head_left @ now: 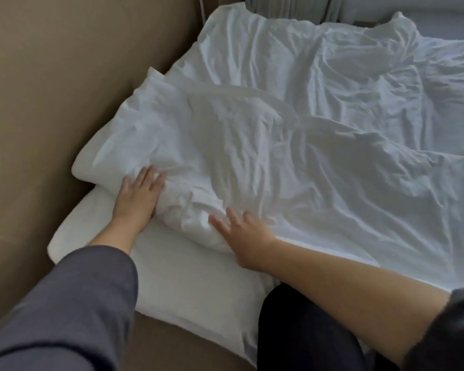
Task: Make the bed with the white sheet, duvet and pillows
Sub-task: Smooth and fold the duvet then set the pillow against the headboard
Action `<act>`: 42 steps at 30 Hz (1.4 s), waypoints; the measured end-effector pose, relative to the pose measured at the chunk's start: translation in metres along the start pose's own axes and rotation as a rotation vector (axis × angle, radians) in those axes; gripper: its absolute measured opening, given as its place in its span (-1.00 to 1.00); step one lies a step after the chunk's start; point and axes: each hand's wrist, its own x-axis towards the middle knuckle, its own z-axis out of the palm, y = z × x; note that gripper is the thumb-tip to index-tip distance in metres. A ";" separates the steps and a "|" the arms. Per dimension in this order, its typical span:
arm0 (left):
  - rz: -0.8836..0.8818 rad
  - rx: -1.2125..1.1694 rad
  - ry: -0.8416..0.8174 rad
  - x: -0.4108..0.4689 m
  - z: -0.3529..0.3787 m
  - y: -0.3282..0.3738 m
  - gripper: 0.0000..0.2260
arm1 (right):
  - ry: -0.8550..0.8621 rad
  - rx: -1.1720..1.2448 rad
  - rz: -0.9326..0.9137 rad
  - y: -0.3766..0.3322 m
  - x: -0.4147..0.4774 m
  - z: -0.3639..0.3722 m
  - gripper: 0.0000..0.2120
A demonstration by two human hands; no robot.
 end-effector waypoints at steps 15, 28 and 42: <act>0.206 0.234 -0.359 -0.025 -0.009 -0.016 -0.65 | -0.337 0.325 -0.192 0.010 0.012 -0.018 -0.43; -0.071 -0.208 -0.084 0.139 -0.093 0.024 -0.80 | 0.199 0.287 0.471 0.200 0.065 -0.046 -0.42; -0.008 -0.101 -0.093 0.290 -0.095 0.048 -0.89 | 0.405 0.356 0.452 0.294 0.108 -0.065 -0.72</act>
